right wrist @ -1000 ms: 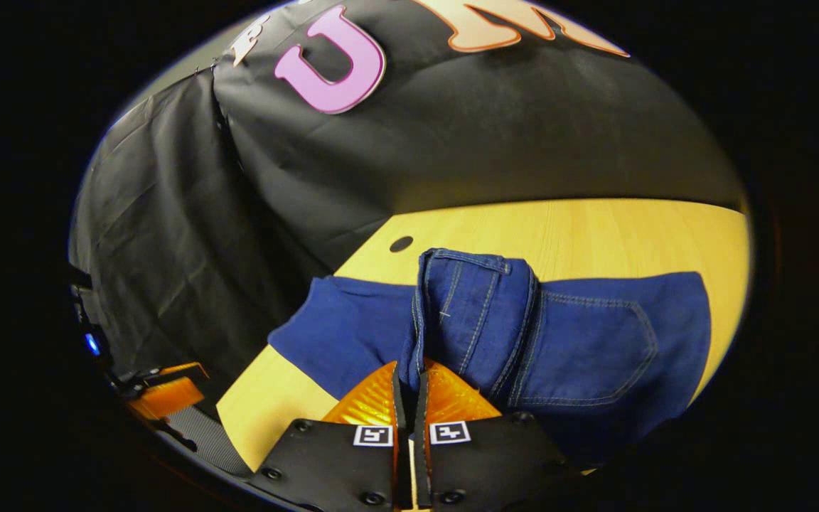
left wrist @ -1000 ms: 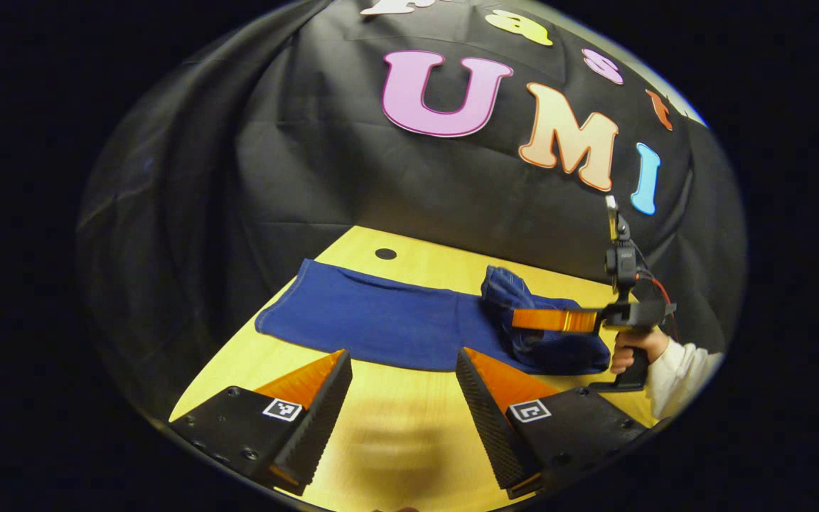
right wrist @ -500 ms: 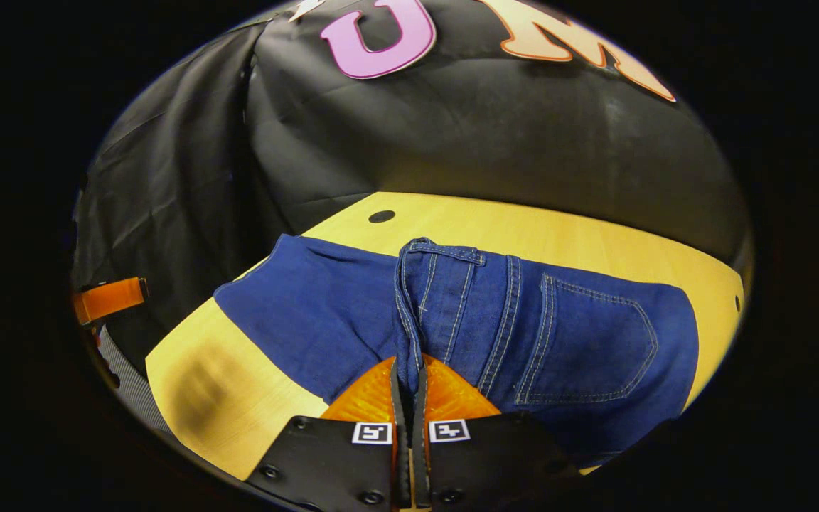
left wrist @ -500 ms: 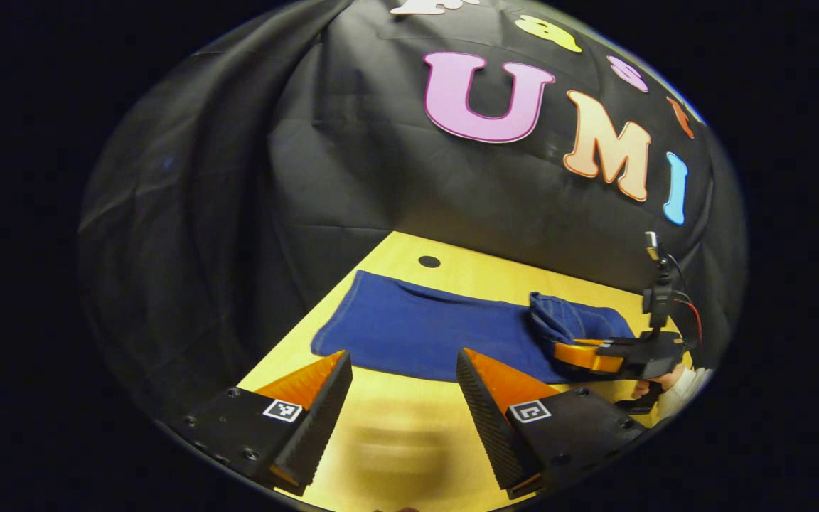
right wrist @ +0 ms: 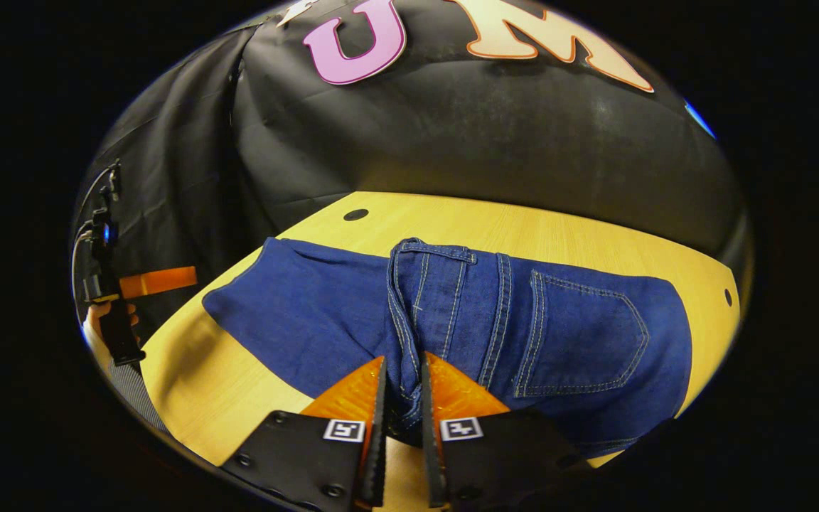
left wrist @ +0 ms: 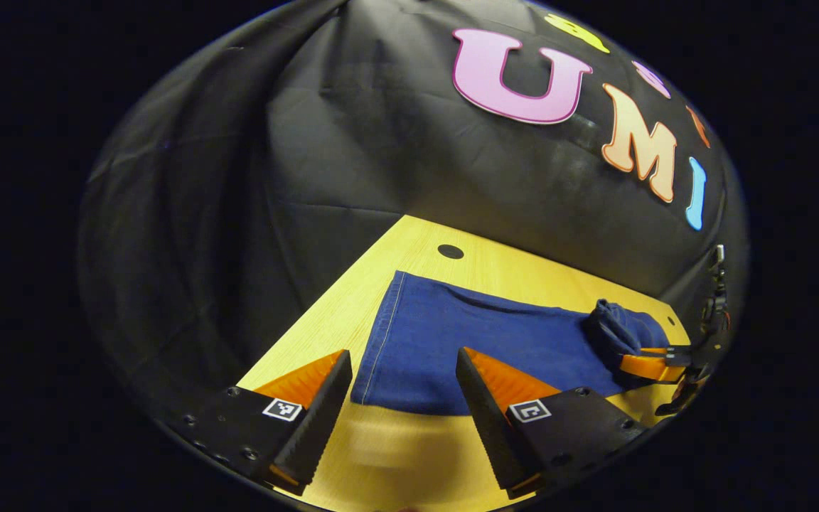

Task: Grasp the waist and the cuffs of the jeans and fold them to make the two legs overlap; first hold the waist and fold one-third of the jeans toward the cuffs, then hold the cuffs and fold the remaining one-third in the same direction to finish folding.

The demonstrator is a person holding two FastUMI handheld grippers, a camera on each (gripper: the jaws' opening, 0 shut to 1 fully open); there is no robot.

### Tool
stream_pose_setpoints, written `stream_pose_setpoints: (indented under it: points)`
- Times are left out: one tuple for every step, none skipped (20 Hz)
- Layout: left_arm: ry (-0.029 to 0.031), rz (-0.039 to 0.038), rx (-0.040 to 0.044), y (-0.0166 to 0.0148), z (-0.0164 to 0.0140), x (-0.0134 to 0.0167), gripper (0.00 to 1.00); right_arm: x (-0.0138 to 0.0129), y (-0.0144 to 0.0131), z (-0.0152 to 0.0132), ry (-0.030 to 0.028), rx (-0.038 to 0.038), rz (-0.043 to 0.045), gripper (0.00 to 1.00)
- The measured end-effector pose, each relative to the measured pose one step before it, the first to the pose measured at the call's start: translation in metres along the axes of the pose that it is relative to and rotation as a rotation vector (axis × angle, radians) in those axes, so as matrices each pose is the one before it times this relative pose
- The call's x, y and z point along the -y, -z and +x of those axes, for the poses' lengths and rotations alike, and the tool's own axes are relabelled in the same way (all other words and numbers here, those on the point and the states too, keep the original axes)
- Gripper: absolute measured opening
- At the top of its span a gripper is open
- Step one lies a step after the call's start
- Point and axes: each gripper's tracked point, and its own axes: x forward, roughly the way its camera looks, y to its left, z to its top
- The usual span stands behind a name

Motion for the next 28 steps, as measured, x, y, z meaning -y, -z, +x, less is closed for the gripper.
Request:
stream_pose_setpoints:
  points:
    - [0.00752,0.00577,-0.00337,0.00133,0.00523,0.00032,0.9,-0.00721,-0.00083,-0.00572,-0.02207,-0.00047,0.00519,0.4]
    - [0.0072,0.00012,-0.00804,0.00201,0.0048,-0.00032,0.9,-0.00374,0.00017,-0.006,-0.00778,0.00283,-0.0047,0.55]
    - [-0.00178,-0.00584,-0.01033,0.00297,0.00377,-0.00106,0.89,-0.00227,-0.00002,-0.00873,0.00649,-0.0007,-0.00696,0.7]
    - [-0.01027,-0.00971,-0.01143,0.00384,0.00435,-0.00364,0.9,-0.00003,-0.00278,-0.0137,0.01022,0.01099,-0.00343,0.85]
    - [-0.01082,-0.00942,-0.0065,0.00465,0.00255,-0.00342,0.9,0.00175,-0.00507,-0.01511,0.01058,0.0152,-0.00757,1.0]
    - [-0.01078,-0.01029,-0.00121,0.00046,0.00254,-0.00224,0.9,0.00175,-0.00321,-0.01191,0.01618,0.01171,-0.0045,0.97]
    - [-0.00131,-0.00743,-0.00552,0.00402,0.00107,-0.00237,0.9,0.00376,-0.00282,-0.01379,0.01524,0.00909,0.00359,0.96]
    - [0.0,0.00006,-0.00776,0.00224,0.00129,0.00038,0.9,0.00576,-0.00145,-0.01461,0.01565,0.00403,0.0101,0.99]
    - [-0.00163,0.00716,-0.00858,0.00365,0.00228,-0.00062,0.9,0.00972,-0.00137,-0.01293,0.02291,-0.00198,0.00699,0.96]
    - [-0.00335,0.01008,-0.00989,0.0022,0.00299,-0.00007,0.9,0.01136,0.00012,-0.01255,0.03176,-0.01151,0.00117,0.99]
    - [-0.00537,0.00796,-0.00462,0.00204,0.00311,-0.00152,0.9,0.01342,0.00027,-0.012,0.03168,-0.00721,0.00154,0.99]
    - [-0.00131,-0.00133,-0.0022,0.00061,0.00271,0.0013,0.9,0.01141,-0.0018,-0.01118,0.02669,-0.00076,0.00529,0.99]
    - [-0.00217,-0.00319,-0.00324,0.00236,0.00095,-0.00051,0.9,0.0103,-0.00235,-0.01112,0.02476,0.00232,0.00711,0.99]
    - [-0.00848,0.00625,0.00071,0.00116,-0.00051,-0.00218,0.9,0.00727,0.00034,-0.00843,0.02444,0.00156,0.00756,0.96]
    - [-0.01175,0.0096,-0.00206,0.0008,0.00044,0.00141,0.9,0.00861,0.00141,-0.00662,0.02386,-0.00682,0.00727,0.99]
    - [-0.00803,0.01253,0.00032,-0.00057,0.00085,0.00065,0.9,0.00725,0.00301,-0.00445,0.02097,-0.00726,0.00717,0.98]
    - [-0.00376,0.01432,-0.00014,0.00176,0.00068,-0.00064,0.89,0.00909,0.00159,-0.00413,0.01906,-0.00344,0.00494,0.99]
    - [-0.0046,0.01706,-0.00397,0.0012,0.00052,0.00028,0.89,0.0074,0.00201,-0.00298,0.01147,-0.00808,0.00975,0.99]
    - [-0.00336,0.0203,-0.00219,0.00059,0.00175,0.0006,0.89,0.00246,0.00244,-0.00291,0.00378,-0.00888,0.01196,0.99]
    - [-0.00697,0.02052,-0.00064,0.00069,0.00071,-0.00049,0.86,-0.00081,0.00307,-0.00005,0.0009,-0.00388,0.01598,0.99]
    - [-0.00668,0.01752,-0.00253,-0.00007,-0.00045,-0.00049,0.85,-0.0015,0.00348,0.00022,-0.00321,-0.01196,0.01741,0.96]
    - [0.00188,0.00095,0.0085,-0.00168,0.00107,0.00226,0.85,-0.00078,0.00486,0.00019,-0.00261,-0.00789,0.01156,0.99]
    - [-0.00075,-0.00209,-0.00194,-0.0012,-0.00094,0.00086,0.8,-0.00046,0.00229,-0.0011,0.00061,-0.00279,0.0014,0.96]
    - [-0.00017,-0.00386,0.00261,-0.00112,0.00125,-0.00041,0.78,0.0003,0.0026,-0.00176,0.00121,-0.00185,-0.0039,0.99]
    - [0.00162,-0.007,-0.00429,0.00151,0.00107,0.00073,0.75,0.00013,0.00088,-0.00154,0.00007,-0.00359,-0.00275,0.99]
    - [0.0037,-0.00746,-0.0093,0.00005,0.00039,0.00058,0.7,-0.00095,-0.00064,-0.00075,-0.00327,0.00059,0.00417,0.99]
    - [0.00919,0.00492,-0.01061,0.00091,0.00054,0.00087,0.65,0.00061,-0.00246,-0.00043,-0.00042,0.00536,0.00748,0.99]
    - [0.02472,-0.00982,-0.00868,0.00031,-0.00068,0.00343,0.66,0.00139,-0.00123,-0.00077,0.00298,0.00749,0.00788,0.96]
